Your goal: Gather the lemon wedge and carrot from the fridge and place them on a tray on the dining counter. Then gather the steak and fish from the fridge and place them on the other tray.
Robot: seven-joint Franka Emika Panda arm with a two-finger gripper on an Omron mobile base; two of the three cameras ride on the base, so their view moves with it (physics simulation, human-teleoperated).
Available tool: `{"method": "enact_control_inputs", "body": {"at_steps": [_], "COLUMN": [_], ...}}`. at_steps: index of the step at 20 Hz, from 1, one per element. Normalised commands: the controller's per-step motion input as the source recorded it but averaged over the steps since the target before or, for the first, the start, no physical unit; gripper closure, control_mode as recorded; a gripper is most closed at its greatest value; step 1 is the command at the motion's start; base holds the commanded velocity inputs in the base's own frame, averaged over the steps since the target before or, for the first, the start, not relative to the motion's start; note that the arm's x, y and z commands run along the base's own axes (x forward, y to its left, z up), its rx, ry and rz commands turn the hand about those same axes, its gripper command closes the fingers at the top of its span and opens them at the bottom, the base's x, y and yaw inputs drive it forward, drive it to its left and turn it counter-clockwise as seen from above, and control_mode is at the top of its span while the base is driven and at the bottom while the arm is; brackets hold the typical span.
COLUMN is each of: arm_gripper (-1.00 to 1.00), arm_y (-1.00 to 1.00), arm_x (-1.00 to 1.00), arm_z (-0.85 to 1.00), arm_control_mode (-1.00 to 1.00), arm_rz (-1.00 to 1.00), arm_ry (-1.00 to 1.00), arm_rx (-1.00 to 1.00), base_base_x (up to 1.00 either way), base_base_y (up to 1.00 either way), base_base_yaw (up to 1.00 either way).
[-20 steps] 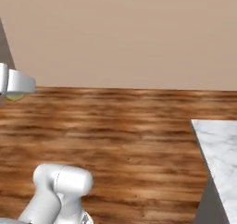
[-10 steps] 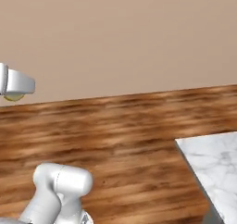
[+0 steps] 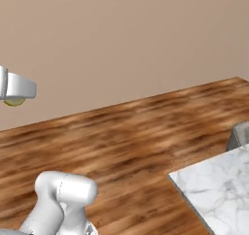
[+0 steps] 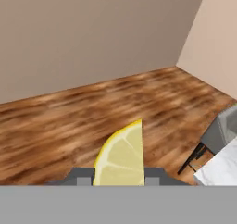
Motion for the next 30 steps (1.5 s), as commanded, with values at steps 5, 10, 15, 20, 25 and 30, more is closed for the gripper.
{"method": "enact_control_inputs", "body": {"at_steps": [5, 10, 15, 20, 25, 30], "arm_gripper": [1.00, 1.00, 1.00, 1.00, 1.00, 1.00], "arm_y": [0.00, 0.00, 0.00, 0.00, 0.00, 0.00], "arm_x": [0.00, 0.00, 0.00, 0.00, 0.00, 0.00], "arm_z": [0.00, 0.00, 0.00, 0.00, 0.00, 0.00], "arm_control_mode": [1.00, 1.00, 1.00, 1.00, 1.00, 1.00], "arm_rz": [0.00, 0.00, 0.00, 0.00, 0.00, 0.00], "arm_ry": [0.00, 0.00, 0.00, 0.00, 0.00, 0.00], "arm_rx": [0.00, 0.00, 0.00, 0.00, 0.00, 0.00], "base_base_x": [1.00, 1.00, 1.00, 1.00, 1.00, 1.00], "base_base_y": [-0.02, 0.00, 0.00, 0.18, 0.51, 0.71], "base_base_yaw": [-0.45, -0.48, -0.50, -0.53, -0.51, -0.52]}}
